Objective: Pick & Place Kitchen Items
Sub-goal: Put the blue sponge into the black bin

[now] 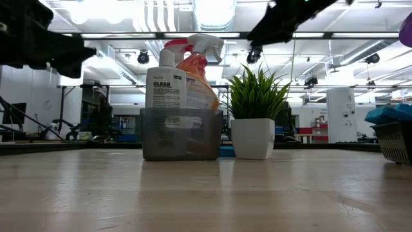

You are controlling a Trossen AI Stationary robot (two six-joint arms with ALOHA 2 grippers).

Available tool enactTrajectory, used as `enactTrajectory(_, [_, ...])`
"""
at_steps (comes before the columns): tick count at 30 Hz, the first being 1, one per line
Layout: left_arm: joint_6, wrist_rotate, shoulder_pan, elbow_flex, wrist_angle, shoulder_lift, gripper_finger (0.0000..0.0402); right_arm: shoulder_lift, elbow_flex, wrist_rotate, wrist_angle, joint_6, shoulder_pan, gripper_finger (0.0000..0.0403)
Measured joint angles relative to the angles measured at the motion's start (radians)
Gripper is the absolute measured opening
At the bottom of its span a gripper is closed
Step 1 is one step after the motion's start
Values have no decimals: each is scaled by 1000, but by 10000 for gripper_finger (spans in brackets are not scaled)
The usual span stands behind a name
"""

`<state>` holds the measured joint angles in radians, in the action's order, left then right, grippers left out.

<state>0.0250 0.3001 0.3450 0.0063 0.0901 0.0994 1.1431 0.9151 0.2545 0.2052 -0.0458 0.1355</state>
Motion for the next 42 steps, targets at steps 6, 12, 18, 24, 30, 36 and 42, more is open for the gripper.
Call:
enactTrajectory(6, [5, 26, 0, -2, -29, 2, 163, 200, 175, -171, 213, 7, 139, 231])
enactTrajectory(12, [1, 29, 0, -2, -29, 9, 162, 356, 302, -243, 373, 18, 234, 182])
enactTrajectory(18, [3, 29, 0, -3, -29, 9, 162, 441, 367, -305, 391, 32, 302, 176])
enactTrajectory(24, [4, 29, 0, -3, -29, 10, 162, 508, 404, -308, 395, 122, 327, 176])
enactTrajectory(30, [4, 29, 0, -4, -29, 10, 162, 552, 409, -307, 402, 181, 334, 172])
enactTrajectory(36, [4, 29, 0, -4, -29, 10, 162, 587, 409, -307, 406, 193, 342, 101])
enactTrajectory(42, [4, 29, 0, -4, -29, 10, 162, 605, 408, -345, 419, 193, 341, 25])
